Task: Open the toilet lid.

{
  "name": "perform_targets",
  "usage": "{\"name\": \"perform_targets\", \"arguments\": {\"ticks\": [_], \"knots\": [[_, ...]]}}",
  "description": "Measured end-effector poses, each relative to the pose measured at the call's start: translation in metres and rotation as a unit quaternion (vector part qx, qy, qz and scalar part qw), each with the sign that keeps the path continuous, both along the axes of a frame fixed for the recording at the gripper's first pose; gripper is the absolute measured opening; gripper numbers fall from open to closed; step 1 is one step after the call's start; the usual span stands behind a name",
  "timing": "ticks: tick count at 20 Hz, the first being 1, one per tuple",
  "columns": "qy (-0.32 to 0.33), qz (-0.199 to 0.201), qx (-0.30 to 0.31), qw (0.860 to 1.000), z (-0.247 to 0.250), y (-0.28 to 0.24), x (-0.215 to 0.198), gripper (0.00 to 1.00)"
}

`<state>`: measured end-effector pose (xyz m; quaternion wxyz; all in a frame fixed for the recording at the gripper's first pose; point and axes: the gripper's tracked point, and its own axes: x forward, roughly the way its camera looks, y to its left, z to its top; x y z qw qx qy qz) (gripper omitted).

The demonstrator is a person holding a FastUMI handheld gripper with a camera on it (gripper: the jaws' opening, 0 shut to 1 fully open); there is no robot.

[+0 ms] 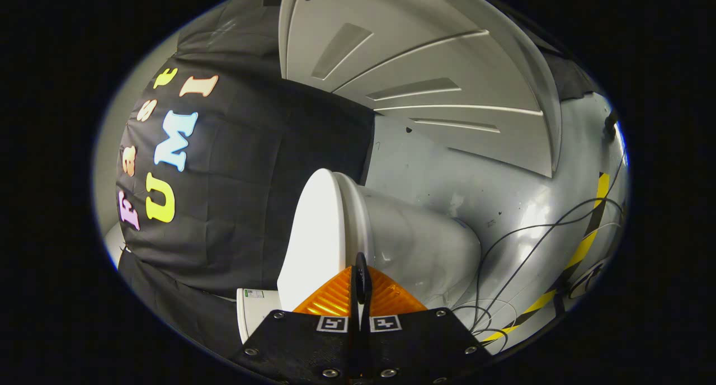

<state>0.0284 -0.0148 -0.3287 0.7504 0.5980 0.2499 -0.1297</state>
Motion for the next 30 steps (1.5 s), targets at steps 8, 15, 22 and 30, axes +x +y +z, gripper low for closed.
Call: {"name": "perform_targets", "arguments": {"ticks": [8,15,22,30], "knots": [[-0.001,0.021,-0.066,0.998,0.039,-0.003,0.005,0.0],[-0.006,0.038,-0.11,0.993,0.078,-0.001,0.01,0.0],[-0.035,0.061,-0.147,0.987,0.117,0.007,0.011,0.0],[-0.068,0.101,-0.215,0.969,0.166,0.022,0.017,0.0]]}}
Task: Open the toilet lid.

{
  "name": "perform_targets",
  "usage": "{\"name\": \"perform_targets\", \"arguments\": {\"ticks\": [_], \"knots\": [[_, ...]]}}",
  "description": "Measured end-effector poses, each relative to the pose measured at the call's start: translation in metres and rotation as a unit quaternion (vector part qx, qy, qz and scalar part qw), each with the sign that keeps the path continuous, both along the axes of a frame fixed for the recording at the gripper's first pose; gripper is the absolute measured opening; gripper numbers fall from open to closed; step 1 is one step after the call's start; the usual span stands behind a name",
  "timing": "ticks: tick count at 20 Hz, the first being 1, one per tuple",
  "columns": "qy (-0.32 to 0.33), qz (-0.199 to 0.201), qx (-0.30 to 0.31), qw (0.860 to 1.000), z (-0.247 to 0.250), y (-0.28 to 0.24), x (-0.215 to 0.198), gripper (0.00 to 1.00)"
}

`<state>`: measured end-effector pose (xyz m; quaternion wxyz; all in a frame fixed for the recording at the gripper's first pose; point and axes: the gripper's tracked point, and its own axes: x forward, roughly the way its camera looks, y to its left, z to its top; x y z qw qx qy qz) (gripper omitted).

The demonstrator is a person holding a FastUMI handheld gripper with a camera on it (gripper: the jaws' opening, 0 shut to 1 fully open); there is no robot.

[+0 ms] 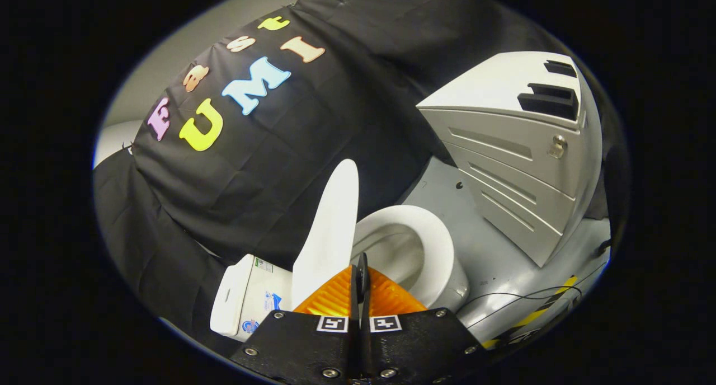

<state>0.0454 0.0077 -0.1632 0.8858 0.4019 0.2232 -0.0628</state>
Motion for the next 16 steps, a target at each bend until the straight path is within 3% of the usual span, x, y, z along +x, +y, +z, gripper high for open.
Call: {"name": "perform_targets", "arguments": {"ticks": [8,16], "knots": [[-0.011,0.007,-0.085,0.996,0.05,0.024,0.005,0.0],[-0.02,0.024,-0.194,0.981,0.094,0.055,0.009,0.0]]}}
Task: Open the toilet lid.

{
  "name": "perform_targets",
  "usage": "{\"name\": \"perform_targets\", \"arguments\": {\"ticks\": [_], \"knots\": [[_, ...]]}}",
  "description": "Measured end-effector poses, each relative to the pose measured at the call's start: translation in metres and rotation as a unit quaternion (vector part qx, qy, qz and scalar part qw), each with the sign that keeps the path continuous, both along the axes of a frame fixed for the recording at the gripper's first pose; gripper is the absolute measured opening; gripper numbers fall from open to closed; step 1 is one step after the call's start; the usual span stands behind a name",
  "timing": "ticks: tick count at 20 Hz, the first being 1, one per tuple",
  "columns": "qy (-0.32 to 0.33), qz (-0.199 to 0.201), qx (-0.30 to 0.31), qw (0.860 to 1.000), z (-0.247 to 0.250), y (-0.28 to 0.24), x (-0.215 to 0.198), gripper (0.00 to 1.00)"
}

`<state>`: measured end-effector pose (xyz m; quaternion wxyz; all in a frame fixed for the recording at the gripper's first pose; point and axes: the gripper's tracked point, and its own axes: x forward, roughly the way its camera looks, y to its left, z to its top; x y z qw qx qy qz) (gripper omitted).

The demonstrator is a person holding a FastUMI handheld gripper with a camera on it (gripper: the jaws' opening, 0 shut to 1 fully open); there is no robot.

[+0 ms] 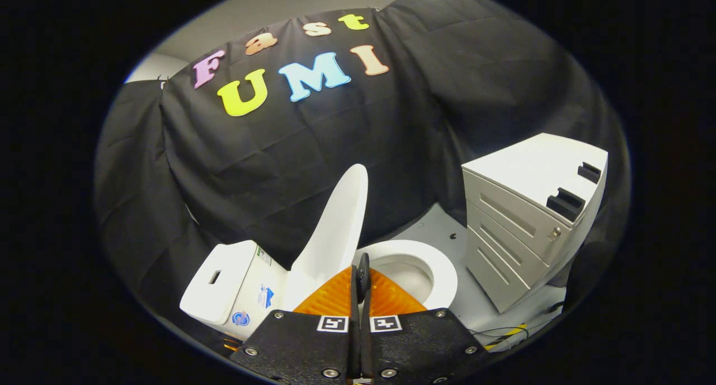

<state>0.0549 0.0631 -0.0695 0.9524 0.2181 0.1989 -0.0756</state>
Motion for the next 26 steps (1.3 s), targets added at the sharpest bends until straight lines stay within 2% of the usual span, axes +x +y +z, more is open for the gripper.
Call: {"name": "perform_targets", "arguments": {"ticks": [8,19,26], "knots": [[-0.015,0.025,-0.068,0.997,0.035,0.032,0.004,0.0],[-0.045,0.055,-0.164,0.984,0.087,0.102,0.01,0.0],[-0.072,0.069,-0.189,0.977,0.11,0.147,0.013,0.0]]}}
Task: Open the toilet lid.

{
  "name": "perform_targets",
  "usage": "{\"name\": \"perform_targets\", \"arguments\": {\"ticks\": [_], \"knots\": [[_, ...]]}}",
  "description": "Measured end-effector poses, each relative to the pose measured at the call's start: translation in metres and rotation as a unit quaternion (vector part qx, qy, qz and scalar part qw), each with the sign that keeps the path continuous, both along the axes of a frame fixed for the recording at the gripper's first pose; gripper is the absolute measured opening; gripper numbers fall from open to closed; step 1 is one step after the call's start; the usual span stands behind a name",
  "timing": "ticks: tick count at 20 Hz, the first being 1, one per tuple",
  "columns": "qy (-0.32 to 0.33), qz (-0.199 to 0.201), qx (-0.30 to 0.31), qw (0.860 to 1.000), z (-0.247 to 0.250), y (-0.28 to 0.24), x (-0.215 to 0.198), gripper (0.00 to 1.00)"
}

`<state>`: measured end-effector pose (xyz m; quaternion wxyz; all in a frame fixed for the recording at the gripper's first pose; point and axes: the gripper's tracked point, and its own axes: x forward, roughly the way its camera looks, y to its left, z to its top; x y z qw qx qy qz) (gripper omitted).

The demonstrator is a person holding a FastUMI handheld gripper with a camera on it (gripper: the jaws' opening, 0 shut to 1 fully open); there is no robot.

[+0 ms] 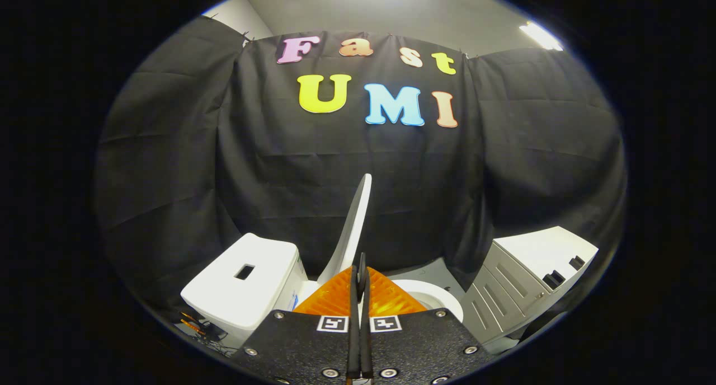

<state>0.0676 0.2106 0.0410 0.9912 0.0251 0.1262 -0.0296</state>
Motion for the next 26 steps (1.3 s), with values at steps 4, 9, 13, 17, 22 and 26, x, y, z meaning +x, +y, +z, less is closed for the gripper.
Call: {"name": "perform_targets", "arguments": {"ticks": [4,9,13,17,22,26], "knots": [[-0.01,0.014,-0.016,1.0,0.01,0.025,0.004,0.0],[-0.02,0.029,-0.022,0.999,0.019,0.053,0.007,0.0],[-0.026,0.042,-0.041,0.998,0.023,0.074,0.007,0.0],[-0.025,0.055,-0.057,0.997,0.025,0.097,0.01,0.0],[-0.025,0.076,-0.068,0.994,0.026,0.13,0.008,0.0],[-0.02,0.092,-0.077,0.993,0.026,0.152,0.01,0.0]]}}
